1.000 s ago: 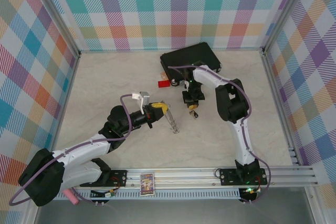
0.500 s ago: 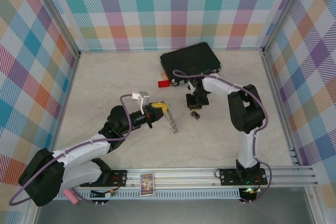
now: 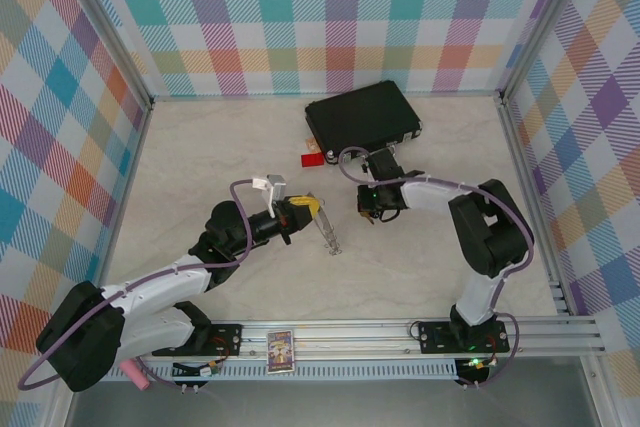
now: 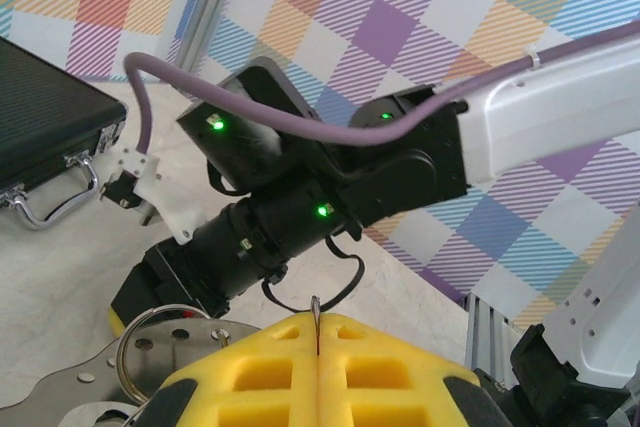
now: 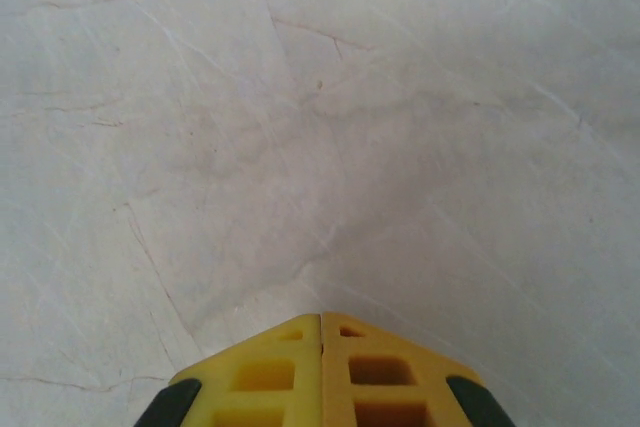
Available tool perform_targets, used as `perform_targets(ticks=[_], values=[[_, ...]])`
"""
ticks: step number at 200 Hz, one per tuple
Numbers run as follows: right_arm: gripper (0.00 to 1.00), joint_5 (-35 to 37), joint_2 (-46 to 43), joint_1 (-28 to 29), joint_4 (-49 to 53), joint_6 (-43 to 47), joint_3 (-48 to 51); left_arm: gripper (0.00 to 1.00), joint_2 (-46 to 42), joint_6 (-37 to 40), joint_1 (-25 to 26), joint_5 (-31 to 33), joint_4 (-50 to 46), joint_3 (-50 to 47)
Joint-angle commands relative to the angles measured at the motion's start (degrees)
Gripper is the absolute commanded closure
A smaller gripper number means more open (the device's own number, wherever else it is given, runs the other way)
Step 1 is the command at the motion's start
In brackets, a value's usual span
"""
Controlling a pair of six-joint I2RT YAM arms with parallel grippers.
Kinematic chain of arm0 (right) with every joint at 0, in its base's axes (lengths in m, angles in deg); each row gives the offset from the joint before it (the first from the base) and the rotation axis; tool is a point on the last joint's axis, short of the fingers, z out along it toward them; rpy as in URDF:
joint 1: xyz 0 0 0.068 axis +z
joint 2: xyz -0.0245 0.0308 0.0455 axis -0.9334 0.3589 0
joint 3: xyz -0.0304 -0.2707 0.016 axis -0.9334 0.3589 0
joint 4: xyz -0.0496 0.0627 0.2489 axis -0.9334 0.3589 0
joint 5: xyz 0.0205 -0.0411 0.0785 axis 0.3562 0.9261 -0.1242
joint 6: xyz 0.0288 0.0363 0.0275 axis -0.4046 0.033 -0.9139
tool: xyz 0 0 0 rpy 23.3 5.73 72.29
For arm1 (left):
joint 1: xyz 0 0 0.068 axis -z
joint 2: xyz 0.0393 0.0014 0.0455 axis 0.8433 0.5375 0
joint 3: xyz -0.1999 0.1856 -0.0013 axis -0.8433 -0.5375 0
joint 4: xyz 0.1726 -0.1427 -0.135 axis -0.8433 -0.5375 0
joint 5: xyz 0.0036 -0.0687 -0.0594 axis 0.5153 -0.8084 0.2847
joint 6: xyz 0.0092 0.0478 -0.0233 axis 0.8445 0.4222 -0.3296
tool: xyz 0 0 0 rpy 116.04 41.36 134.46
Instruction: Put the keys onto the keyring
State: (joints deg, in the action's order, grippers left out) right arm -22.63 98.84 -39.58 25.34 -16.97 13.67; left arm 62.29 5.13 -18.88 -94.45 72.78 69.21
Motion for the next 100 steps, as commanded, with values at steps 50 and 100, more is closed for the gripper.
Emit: perform_targets(ticks=[50,100], values=[[1.0,5.3,-0.6,1.2,-28.9,-4.3,12.7,1.0,-2.4,1.8,1.1,0.6,0.0,0.9],[1.0,5.7,0.0,1.7,-31.6,-5.7,14.3,1.0,-0.8,1.8,1.1,0.3,0.4,1.2]])
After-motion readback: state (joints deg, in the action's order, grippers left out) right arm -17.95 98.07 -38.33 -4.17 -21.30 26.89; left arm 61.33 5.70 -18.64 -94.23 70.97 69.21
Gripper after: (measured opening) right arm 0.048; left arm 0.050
